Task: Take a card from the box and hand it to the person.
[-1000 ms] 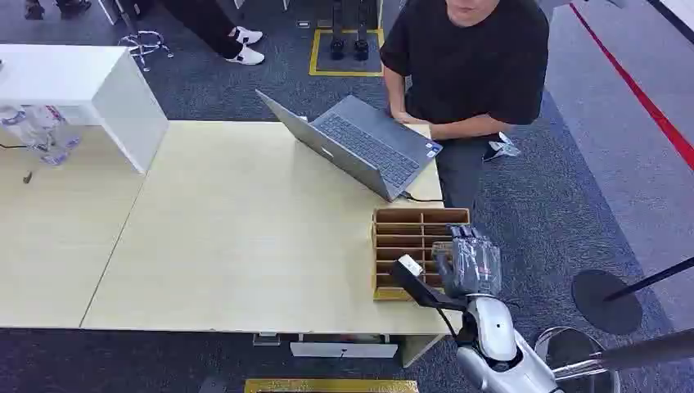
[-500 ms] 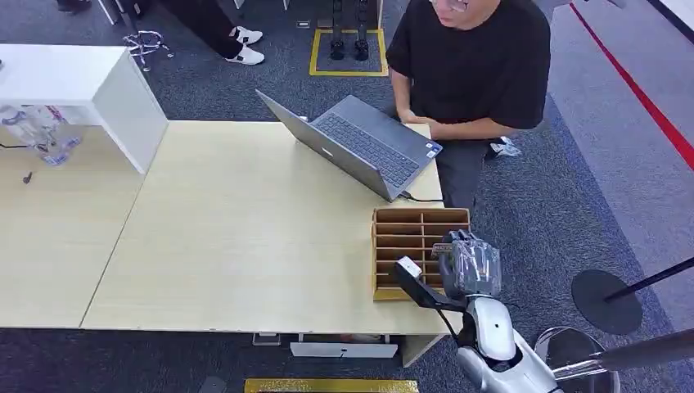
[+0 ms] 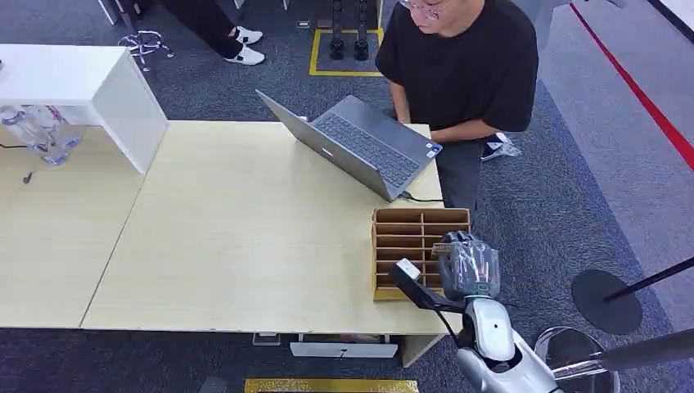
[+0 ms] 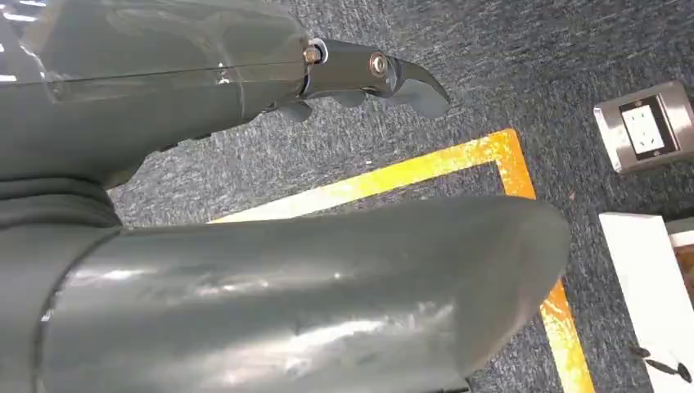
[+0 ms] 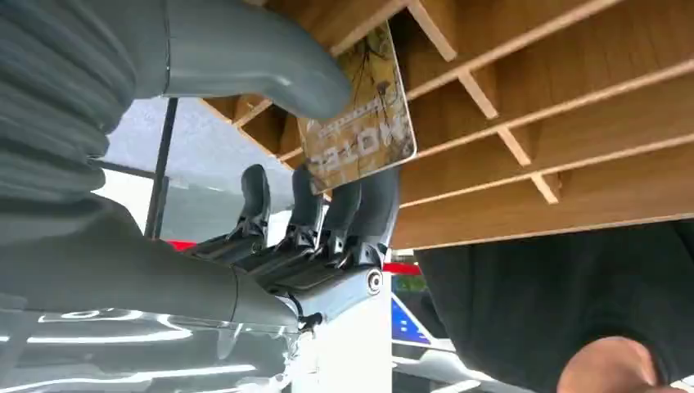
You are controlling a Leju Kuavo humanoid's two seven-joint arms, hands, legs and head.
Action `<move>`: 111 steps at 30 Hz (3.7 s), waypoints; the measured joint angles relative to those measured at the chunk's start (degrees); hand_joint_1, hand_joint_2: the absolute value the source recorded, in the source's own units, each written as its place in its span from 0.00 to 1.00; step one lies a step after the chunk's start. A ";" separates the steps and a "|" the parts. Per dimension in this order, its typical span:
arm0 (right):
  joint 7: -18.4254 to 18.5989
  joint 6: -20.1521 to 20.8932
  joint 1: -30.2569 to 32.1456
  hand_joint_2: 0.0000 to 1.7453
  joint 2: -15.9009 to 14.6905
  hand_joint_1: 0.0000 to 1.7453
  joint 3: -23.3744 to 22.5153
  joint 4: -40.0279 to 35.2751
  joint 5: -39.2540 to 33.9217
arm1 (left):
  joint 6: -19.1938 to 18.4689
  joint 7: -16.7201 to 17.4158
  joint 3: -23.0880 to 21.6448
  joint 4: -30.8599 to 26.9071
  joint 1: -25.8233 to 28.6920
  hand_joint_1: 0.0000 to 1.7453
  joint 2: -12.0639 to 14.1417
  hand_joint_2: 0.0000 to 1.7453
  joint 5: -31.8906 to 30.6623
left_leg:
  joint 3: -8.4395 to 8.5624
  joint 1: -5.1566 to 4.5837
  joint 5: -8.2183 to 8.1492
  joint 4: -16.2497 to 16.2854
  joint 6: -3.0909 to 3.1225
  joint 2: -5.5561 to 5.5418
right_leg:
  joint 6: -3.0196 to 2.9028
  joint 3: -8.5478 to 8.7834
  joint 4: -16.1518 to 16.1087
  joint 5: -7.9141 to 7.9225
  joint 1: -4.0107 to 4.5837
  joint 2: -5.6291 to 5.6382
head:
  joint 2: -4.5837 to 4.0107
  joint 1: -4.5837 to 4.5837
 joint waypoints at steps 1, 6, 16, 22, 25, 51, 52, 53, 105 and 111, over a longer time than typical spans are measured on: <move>0.02 0.09 -0.01 1.00 -0.02 0.68 0.07 0.00 0.09 | 0.00 0.00 0.00 -0.02 0.00 0.00 0.00 0.00 0.00 | 0.00 0.00 0.00 0.00 0.00 0.00 | 0.00 0.00 0.00 0.00 0.00 0.00 | 0.00 0.00; 0.09 0.15 -0.22 1.00 -0.13 0.75 0.24 0.00 0.53 | 0.00 0.02 0.00 -0.02 0.00 0.00 0.00 0.00 0.00 | 0.00 0.00 0.00 0.00 0.00 0.00 | 0.00 0.00 0.00 0.00 0.00 0.00 | 0.00 -0.02; -0.02 -1.14 -0.27 1.00 -0.15 0.76 0.61 0.00 0.17 | 0.00 0.04 -0.02 0.00 -0.02 0.00 0.00 0.00 0.00 | 0.02 0.00 0.00 0.00 0.00 0.00 | 0.01 0.01 0.00 0.01 0.00 0.01 | 0.00 0.00; -0.31 -1.46 -0.27 1.00 -0.15 0.78 0.66 -0.04 1.35 | 0.00 0.04 -0.02 0.00 -0.02 0.00 0.00 0.00 0.00 | 0.01 0.00 0.00 0.01 0.00 0.00 | 0.01 0.00 0.00 0.01 0.00 0.01 | 0.00 0.00; -0.35 -1.11 -0.27 1.00 -0.28 0.80 0.66 -0.61 3.30 | 0.00 0.02 -0.02 0.00 -0.02 0.00 0.00 0.00 0.00 | 0.00 0.00 0.00 0.01 0.00 0.00 | 0.01 0.00 0.00 0.01 0.00 0.01 | 0.00 -0.02; -2.10 11.56 -2.65 1.00 -7.17 0.79 -1.29 -24.68 13.90 | -0.63 -0.02 -0.20 0.00 -0.31 0.00 0.00 0.00 0.00 | 0.01 -0.01 0.00 0.02 0.00 0.00 | 0.01 0.00 0.00 0.01 -0.01 0.01 | 0.00 -0.02; -2.14 11.82 -3.07 1.00 -7.32 0.79 -1.44 -25.07 13.90 | -0.70 0.02 -0.35 0.00 -0.37 0.00 0.00 0.00 0.00 | 0.01 -0.01 0.00 0.02 0.00 0.00 | 0.01 0.01 0.00 0.01 -0.01 0.01 | 0.00 -0.02; -2.23 12.04 -3.50 1.00 -7.48 0.80 -1.66 -25.40 13.90 | -0.72 0.07 -0.53 0.00 -0.42 0.00 0.00 0.00 0.00 | 0.01 -0.01 0.00 0.02 0.00 0.00 | 0.01 0.00 0.00 0.01 -0.01 0.01 | 0.00 0.00; -3.22 -0.46 -15.90 1.00 -15.03 0.00 -3.37 -8.07 -13.33 | -1.33 1.83 -6.32 -0.02 -2.08 0.00 -0.96 0.00 0.04 | -0.05 0.00 0.00 0.03 0.01 -0.02 | 0.02 0.02 0.01 0.02 0.00 -0.03 | 0.00 0.00; -11.48 -15.02 -12.41 1.00 -8.50 0.00 -3.72 -10.65 -31.70 | -0.22 0.65 -6.27 0.00 -0.79 0.00 -0.94 0.00 0.22 | -0.04 0.02 0.00 0.01 0.00 -0.06 | 0.01 0.01 0.01 0.01 0.02 -0.08 | 0.00 -0.02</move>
